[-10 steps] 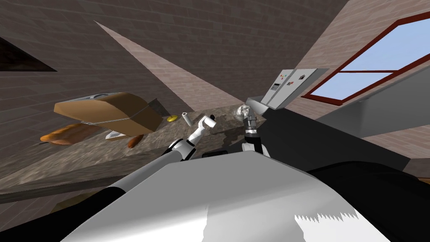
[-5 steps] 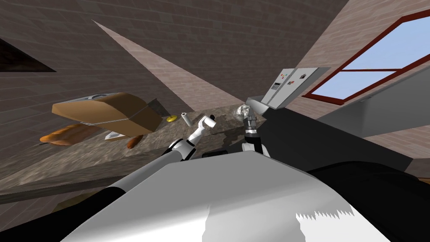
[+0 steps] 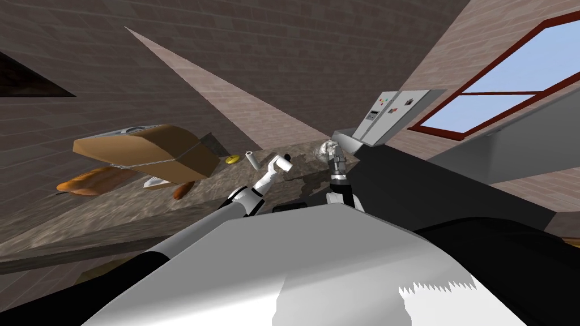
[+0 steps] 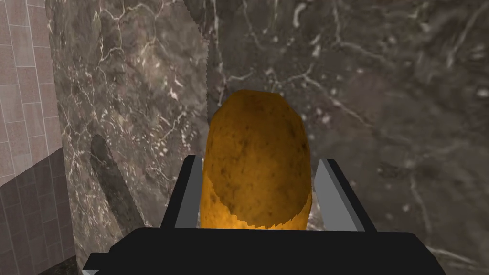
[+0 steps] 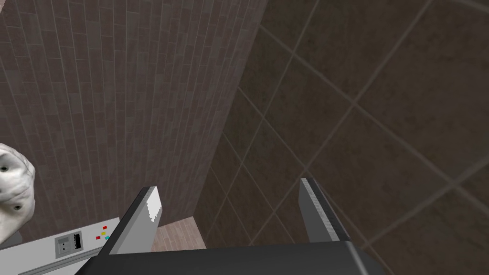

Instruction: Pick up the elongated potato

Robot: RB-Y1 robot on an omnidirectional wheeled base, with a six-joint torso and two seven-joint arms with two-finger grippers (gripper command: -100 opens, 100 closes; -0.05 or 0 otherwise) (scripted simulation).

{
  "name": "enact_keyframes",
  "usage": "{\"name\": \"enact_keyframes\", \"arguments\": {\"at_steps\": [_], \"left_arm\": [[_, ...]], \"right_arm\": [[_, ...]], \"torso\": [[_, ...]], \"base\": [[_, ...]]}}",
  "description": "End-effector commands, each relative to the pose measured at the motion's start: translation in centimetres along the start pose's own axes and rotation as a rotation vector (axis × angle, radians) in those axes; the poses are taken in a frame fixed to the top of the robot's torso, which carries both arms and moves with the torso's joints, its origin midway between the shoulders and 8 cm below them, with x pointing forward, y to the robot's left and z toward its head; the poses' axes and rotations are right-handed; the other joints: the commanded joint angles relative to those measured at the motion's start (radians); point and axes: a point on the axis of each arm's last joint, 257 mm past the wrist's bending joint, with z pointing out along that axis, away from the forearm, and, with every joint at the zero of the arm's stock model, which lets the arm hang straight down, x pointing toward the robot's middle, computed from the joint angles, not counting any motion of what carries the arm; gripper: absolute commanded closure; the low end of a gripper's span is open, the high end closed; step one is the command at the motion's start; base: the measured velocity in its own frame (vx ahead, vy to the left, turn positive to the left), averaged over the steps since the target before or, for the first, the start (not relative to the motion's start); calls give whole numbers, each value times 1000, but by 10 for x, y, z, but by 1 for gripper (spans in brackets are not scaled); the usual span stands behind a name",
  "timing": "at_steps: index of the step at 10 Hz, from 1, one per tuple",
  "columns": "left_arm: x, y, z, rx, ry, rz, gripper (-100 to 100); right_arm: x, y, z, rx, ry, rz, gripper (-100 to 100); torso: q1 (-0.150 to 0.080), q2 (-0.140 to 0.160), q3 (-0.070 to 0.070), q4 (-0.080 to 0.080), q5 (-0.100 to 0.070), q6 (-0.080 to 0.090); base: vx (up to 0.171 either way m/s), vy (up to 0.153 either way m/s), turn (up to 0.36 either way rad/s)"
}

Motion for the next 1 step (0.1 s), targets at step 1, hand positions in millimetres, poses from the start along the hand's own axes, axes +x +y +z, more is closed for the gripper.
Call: {"name": "enact_keyframes", "arguments": {"at_steps": [1], "left_arm": [[0, 0, 0, 0, 0, 0, 0]], "right_arm": [[0, 0, 0, 0, 0, 0, 0]], "torso": [[0, 0, 0, 0, 0, 0]], "base": [[0, 0, 0]]}}
